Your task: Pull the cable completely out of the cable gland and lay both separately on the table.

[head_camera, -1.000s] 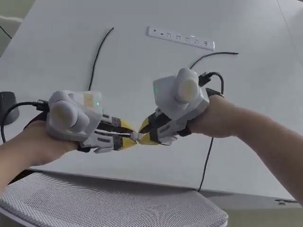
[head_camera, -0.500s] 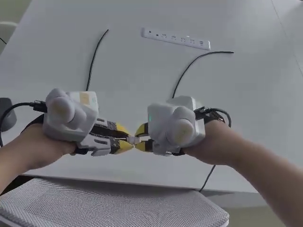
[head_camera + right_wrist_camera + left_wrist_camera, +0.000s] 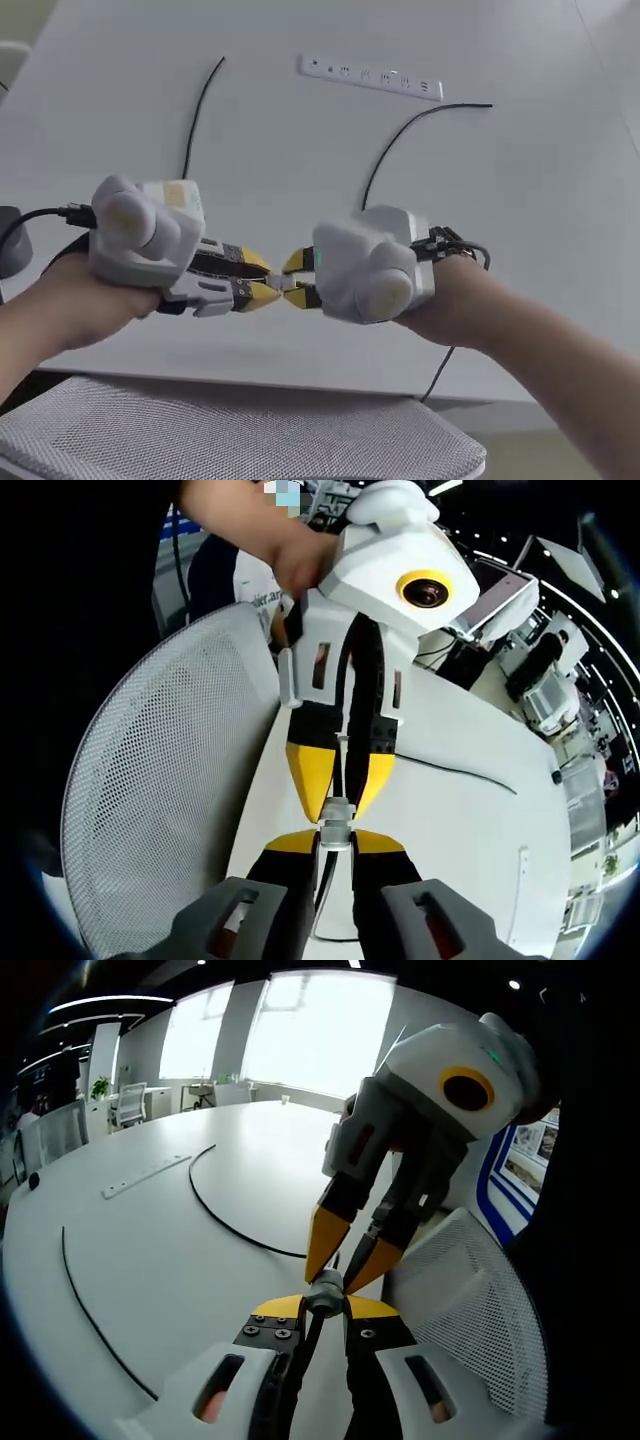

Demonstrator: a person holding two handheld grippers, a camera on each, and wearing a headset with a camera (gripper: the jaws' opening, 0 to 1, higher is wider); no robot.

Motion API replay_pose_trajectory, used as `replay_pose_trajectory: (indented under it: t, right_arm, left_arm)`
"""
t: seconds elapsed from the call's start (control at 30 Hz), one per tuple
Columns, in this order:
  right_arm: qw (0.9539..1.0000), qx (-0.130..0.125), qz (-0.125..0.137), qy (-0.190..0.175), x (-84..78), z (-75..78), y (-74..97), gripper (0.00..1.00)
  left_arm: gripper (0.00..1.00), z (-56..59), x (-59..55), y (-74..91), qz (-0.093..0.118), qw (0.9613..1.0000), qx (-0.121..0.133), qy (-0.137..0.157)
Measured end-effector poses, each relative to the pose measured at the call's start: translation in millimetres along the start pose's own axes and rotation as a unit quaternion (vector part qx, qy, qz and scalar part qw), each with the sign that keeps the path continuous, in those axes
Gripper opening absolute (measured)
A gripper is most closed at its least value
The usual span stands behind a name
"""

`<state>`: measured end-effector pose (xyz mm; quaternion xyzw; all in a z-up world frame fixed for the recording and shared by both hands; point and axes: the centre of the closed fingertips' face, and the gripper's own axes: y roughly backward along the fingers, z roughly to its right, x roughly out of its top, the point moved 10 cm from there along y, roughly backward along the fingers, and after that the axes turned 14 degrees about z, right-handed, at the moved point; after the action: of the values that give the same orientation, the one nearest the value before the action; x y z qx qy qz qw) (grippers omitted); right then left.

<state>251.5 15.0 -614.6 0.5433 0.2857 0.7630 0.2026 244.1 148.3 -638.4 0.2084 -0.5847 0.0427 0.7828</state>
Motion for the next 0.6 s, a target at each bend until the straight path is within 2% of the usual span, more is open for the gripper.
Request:
replay_pose_trajectory:
  t: [0.1, 0.23, 0.3, 0.37, 0.4, 0.5, 0.53, 0.57, 0.6]
  right_arm:
    - [0.9999, 0.006, 0.001, -0.011, -0.8, 1.7, -0.5, 0.08]
    - [0.9979, 0.019, 0.01, -0.061, -4.1, 7.4, 2.4, 0.08]
    - [0.9943, 0.032, 0.014, -0.1, -7.5, 11.9, 6.9, 0.11]
    - [0.9868, 0.056, 0.033, -0.148, -9.7, 17.6, 12.1, 0.12]
    - [0.9795, 0.07, 0.044, -0.184, -10.7, 21.3, 15.5, 0.14]
    - [0.9666, 0.097, 0.057, -0.23, -15.1, 30.4, 20.3, 0.16]
    - [0.9627, 0.107, 0.061, -0.241, -17.0, 33.4, 20.9, 0.17]
    - [0.9519, 0.13, 0.064, -0.27, -19.3, 35.5, 20.2, 0.19]
    - [0.9481, 0.133, 0.064, -0.282, -21.5, 38.1, 19.4, 0.2]
  left_arm:
    - [0.15, 1.0, 0.5, -0.9, -0.005, 0.9999, -0.006, -0.015]
    - [0.15, 3.4, 5.5, -3.0, -0.012, 0.9976, -0.014, -0.067]
    - [0.15, 5.4, 7.7, -3.0, -0.018, 0.9958, -0.018, -0.088]
    - [0.15, 6.3, 8.8, -3.1, -0.024, 0.9922, -0.022, -0.12]
    - [0.15, 7.1, 8.6, -3.0, -0.027, 0.9909, -0.023, -0.13]
    - [0.15, 12.1, 8.0, -3.1, -0.029, 0.9866, -0.033, -0.157]
    - [0.15, 13.4, 8.0, -3.0, -0.028, 0.9862, -0.034, -0.16]
    - [0.15, 14.4, 8.0, -2.9, -0.028, 0.9859, -0.035, -0.161]
    - [0.15, 15.8, 8.1, -2.9, -0.029, 0.9846, -0.037, -0.169]
